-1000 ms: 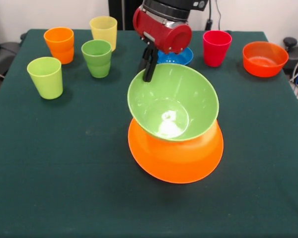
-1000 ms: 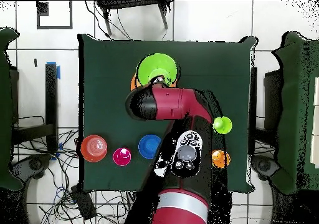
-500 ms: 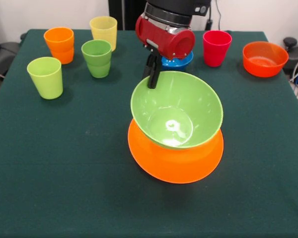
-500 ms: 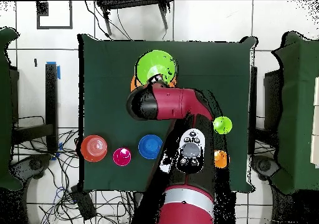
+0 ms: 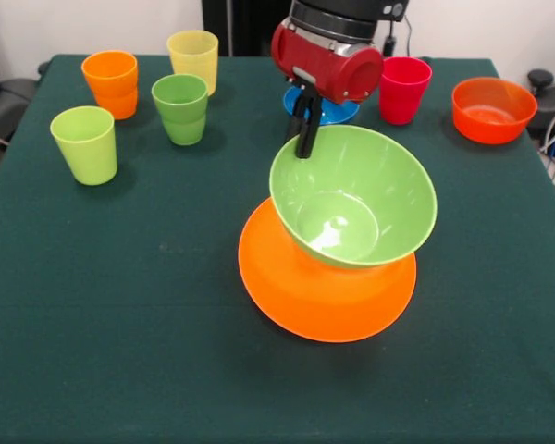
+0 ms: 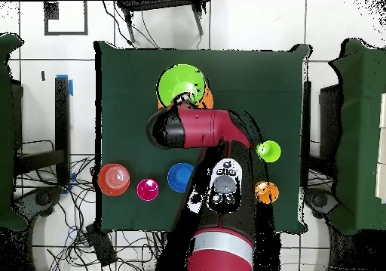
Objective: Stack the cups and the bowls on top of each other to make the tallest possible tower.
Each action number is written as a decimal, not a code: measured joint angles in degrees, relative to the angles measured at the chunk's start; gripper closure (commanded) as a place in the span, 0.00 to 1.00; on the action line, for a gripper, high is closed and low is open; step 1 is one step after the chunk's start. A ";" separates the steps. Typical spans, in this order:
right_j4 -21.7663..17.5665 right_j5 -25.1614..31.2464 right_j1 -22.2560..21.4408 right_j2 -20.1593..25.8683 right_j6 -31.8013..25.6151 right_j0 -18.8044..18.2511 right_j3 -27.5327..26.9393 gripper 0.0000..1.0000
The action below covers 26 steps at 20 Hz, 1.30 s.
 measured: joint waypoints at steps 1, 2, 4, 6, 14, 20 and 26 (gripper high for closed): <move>0.00 -0.01 -0.01 0.01 0.00 0.17 0.20 1.00; 0.00 -0.01 0.00 0.01 0.00 0.24 0.28 1.00; 0.01 -0.02 -0.02 0.01 0.00 0.39 0.46 1.00; 0.01 -0.02 -0.05 0.00 0.00 0.41 0.55 1.00; 0.00 0.00 0.00 0.00 0.00 0.41 0.75 0.00; 0.00 -0.01 0.06 -0.01 0.00 0.46 0.75 0.00; -0.16 -0.01 -0.04 0.00 0.00 0.46 0.75 0.00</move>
